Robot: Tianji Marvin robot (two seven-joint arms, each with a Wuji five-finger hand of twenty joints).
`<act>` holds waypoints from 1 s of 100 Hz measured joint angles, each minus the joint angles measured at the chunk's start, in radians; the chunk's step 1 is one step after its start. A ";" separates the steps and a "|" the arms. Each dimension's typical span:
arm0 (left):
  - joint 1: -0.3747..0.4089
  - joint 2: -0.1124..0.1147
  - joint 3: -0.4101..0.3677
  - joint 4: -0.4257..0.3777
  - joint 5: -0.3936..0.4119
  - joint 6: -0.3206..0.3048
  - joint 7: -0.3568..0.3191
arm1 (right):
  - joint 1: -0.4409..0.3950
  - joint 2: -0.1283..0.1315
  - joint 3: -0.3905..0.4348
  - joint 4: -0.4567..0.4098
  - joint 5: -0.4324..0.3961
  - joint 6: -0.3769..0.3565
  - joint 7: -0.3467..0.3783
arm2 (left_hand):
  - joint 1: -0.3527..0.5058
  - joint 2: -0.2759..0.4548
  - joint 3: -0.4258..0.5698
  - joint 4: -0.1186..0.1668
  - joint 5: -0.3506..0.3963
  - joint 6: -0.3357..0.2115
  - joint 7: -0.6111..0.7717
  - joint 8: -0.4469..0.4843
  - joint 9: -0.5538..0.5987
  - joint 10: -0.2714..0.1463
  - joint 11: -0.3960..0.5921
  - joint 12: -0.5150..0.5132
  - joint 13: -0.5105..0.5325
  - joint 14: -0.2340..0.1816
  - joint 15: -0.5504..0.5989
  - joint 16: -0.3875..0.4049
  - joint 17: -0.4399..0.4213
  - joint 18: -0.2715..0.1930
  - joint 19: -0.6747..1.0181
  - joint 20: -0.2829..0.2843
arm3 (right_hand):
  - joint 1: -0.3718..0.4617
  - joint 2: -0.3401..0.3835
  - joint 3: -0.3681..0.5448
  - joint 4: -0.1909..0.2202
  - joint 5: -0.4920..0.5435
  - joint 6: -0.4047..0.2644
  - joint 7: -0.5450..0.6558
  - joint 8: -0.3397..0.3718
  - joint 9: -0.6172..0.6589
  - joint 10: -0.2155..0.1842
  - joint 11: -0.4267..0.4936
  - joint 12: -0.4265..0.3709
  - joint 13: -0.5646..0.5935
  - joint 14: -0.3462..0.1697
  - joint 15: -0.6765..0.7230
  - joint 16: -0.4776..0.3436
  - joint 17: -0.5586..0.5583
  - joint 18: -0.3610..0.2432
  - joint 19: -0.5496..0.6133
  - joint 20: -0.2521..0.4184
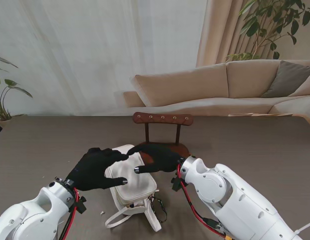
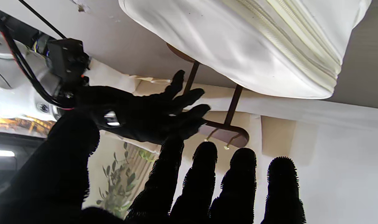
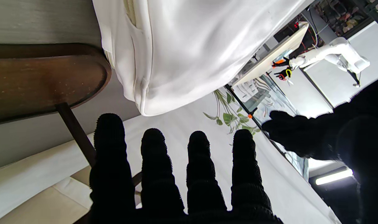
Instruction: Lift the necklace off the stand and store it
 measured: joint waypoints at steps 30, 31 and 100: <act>0.013 -0.018 -0.029 0.061 -0.123 -0.020 0.074 | -0.097 0.003 0.126 -0.071 -0.019 0.008 -0.013 | 0.022 -0.022 0.088 0.001 -0.063 0.007 -0.005 0.031 -0.053 0.007 -0.004 -0.006 -0.051 -0.008 -0.009 -0.010 0.007 0.000 -0.119 0.000 | 0.068 -0.066 -0.002 0.000 0.048 -0.016 0.046 0.048 0.038 -0.003 0.075 0.037 0.061 -0.004 0.061 0.050 0.000 0.000 0.033 0.013; 0.013 -0.019 -0.030 0.063 -0.129 -0.021 0.075 | -0.100 0.004 0.130 -0.073 -0.019 0.008 -0.013 | 0.022 -0.022 0.088 0.001 -0.065 0.007 -0.012 0.020 -0.053 0.007 -0.004 -0.006 -0.051 -0.009 -0.009 -0.010 0.009 0.000 -0.119 0.000 | 0.075 -0.066 0.001 0.000 0.048 -0.016 0.046 0.048 0.038 -0.003 0.075 0.038 0.061 -0.005 0.061 0.051 0.000 0.000 0.036 0.013; 0.034 -0.048 -0.025 0.143 -0.230 -0.074 0.187 | -0.342 0.009 0.408 -0.148 -0.029 -0.006 -0.076 | 0.022 -0.023 0.088 0.001 -0.103 0.005 -0.022 0.033 -0.090 0.003 -0.006 -0.006 -0.119 -0.018 -0.021 -0.012 0.024 -0.005 -0.278 0.013 | 0.113 -0.078 0.000 0.000 0.101 -0.039 0.055 0.075 0.063 -0.013 0.105 0.073 0.092 -0.010 0.092 0.088 0.001 0.000 0.082 0.035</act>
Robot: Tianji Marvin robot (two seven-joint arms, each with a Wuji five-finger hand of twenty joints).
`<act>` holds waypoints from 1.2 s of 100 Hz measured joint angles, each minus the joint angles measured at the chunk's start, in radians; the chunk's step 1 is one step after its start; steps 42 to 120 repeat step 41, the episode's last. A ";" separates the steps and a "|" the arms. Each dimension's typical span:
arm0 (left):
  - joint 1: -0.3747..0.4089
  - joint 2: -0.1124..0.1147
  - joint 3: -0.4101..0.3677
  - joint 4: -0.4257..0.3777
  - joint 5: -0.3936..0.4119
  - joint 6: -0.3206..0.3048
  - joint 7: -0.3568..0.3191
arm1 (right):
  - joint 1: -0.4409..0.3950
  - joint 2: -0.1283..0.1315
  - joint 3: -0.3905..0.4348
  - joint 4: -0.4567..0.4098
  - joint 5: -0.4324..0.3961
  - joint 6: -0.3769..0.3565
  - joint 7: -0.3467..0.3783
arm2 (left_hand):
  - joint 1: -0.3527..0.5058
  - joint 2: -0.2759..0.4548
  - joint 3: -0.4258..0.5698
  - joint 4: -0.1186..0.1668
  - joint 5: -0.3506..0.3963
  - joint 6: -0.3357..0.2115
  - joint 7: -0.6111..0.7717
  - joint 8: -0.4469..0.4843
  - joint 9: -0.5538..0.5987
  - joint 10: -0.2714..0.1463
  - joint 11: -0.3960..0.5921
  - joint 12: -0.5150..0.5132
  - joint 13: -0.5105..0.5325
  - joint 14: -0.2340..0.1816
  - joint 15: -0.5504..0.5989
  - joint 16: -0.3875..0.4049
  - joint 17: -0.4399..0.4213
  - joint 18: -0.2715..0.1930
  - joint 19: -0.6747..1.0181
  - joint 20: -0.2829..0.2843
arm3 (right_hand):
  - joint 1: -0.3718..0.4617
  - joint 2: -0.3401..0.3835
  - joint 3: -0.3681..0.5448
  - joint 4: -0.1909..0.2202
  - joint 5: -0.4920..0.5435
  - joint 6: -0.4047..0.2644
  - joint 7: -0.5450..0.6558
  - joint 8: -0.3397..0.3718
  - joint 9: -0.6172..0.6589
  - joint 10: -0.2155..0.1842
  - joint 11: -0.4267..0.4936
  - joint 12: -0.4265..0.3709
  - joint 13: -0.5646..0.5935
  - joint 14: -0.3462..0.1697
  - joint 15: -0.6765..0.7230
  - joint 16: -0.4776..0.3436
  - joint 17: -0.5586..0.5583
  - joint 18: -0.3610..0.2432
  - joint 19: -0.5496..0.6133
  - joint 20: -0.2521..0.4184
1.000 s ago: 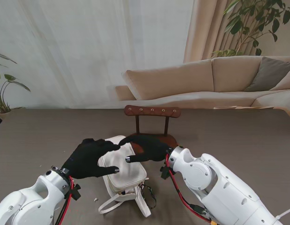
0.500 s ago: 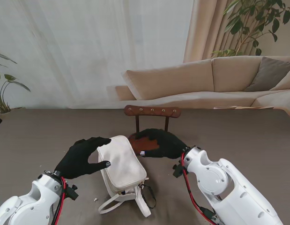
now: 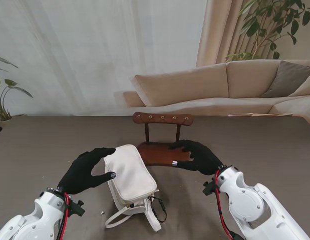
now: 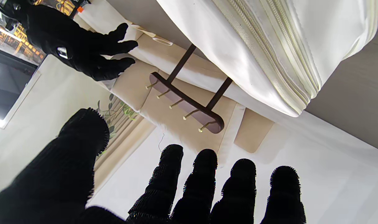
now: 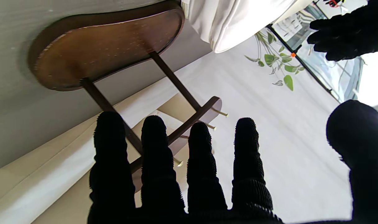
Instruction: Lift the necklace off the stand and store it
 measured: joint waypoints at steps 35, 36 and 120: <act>-0.002 -0.003 0.013 0.017 -0.017 0.003 0.003 | -0.034 -0.001 0.036 0.033 0.037 -0.002 -0.023 | 0.012 -0.001 0.005 0.002 0.000 0.000 0.000 -0.001 0.000 0.000 0.000 0.000 0.000 0.000 0.000 -0.001 -0.002 -0.001 -0.013 0.006 | 0.000 0.000 0.000 0.000 0.012 0.000 -0.012 0.000 0.001 0.000 -0.009 0.001 0.009 0.000 0.000 0.002 0.000 0.000 0.000 0.000; -0.002 -0.003 0.013 0.017 -0.017 0.003 0.003 | -0.035 -0.001 0.036 0.034 0.038 -0.001 -0.023 | 0.012 -0.001 0.005 0.002 0.000 0.000 0.000 -0.001 0.000 0.000 0.000 0.000 0.000 0.000 0.000 -0.001 -0.002 -0.002 -0.013 0.006 | 0.000 0.000 0.000 0.000 0.012 0.000 -0.012 0.000 0.001 0.000 -0.009 0.001 0.009 0.000 0.000 0.002 0.000 0.000 0.000 0.000; -0.002 -0.003 0.013 0.017 -0.017 0.003 0.003 | -0.036 -0.001 0.037 0.035 0.039 -0.001 -0.025 | 0.012 -0.001 -0.001 0.002 0.000 0.000 0.000 -0.001 0.000 0.000 0.000 0.000 0.000 0.000 0.000 -0.001 -0.003 -0.002 -0.013 0.009 | 0.000 0.000 0.000 0.000 0.012 0.000 -0.012 0.000 0.001 0.000 -0.009 0.001 0.009 0.000 0.000 0.002 0.000 0.000 0.000 0.000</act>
